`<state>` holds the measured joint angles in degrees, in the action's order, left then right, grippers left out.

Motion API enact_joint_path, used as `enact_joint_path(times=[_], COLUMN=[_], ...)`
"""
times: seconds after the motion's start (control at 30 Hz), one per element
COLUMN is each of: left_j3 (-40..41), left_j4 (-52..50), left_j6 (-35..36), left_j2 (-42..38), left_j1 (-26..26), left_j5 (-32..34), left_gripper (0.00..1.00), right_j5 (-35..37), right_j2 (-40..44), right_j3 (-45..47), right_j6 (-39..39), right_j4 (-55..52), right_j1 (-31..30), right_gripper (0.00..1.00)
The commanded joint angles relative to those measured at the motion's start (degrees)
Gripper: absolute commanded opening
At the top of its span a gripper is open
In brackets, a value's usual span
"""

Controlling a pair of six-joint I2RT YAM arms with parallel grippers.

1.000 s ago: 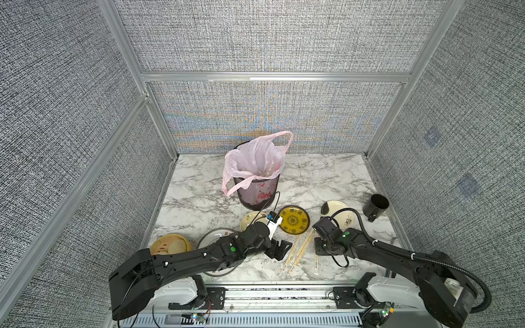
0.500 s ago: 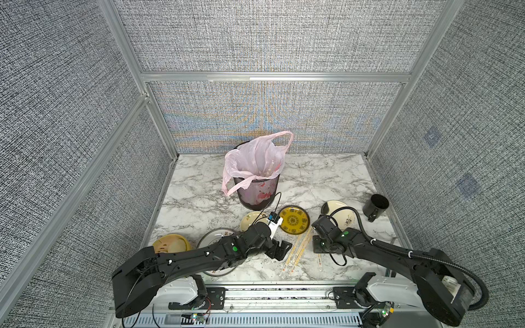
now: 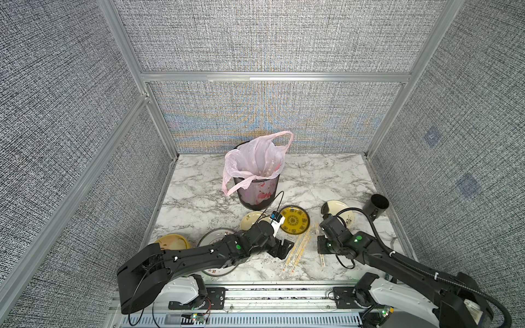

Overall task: Remove the packaging of disposable chopsticks
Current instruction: Pick up the disposable chopsticks from the center of the board.

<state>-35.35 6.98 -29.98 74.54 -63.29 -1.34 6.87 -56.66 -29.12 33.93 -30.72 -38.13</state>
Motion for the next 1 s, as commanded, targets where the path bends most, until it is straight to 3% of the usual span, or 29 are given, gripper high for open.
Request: enact_joint_path(times=[0.0, 0.13, 0.23, 0.6, 0.73, 0.97], left_j3=[-0.16, 0.24, -2.68, -9.54, -9.03, -6.41], left_j4=[5.49, 13.18, 12.52, 14.73, 18.88, 28.43], left_j6=[0.5, 2.1, 0.09, 1.02, 1.21, 3.04], left_j2=[1.02, 1.8, 2.8, 6.62, 7.12, 7.05], left_j1=[-0.08, -0.09, -0.13, 0.24, 0.35, 0.22], left_j5=[-1.19, -1.47, 2.52, 13.99, 12.69, 6.09], left_gripper=[0.93, 0.89, 0.8, 0.79, 0.79, 0.57], right_j5=[-0.95, -5.07, -7.92, -21.29, -24.73, -27.5], right_j2=[2.62, 6.97, 9.8, 13.53, 14.1, 15.89], right_j3=[0.39, 1.15, 1.36, 0.26, 1.16, 2.65], right_j6=[-2.47, -6.47, -8.36, -14.1, -15.18, -15.17], right_j4=[0.37, 5.44, 9.81, 24.77, 27.35, 28.9], right_j1=[0.4, 0.63, 0.56, 0.49, 0.33, 0.33], right_gripper=[0.0, 0.0, 0.0, 0.0, 0.0, 0.0])
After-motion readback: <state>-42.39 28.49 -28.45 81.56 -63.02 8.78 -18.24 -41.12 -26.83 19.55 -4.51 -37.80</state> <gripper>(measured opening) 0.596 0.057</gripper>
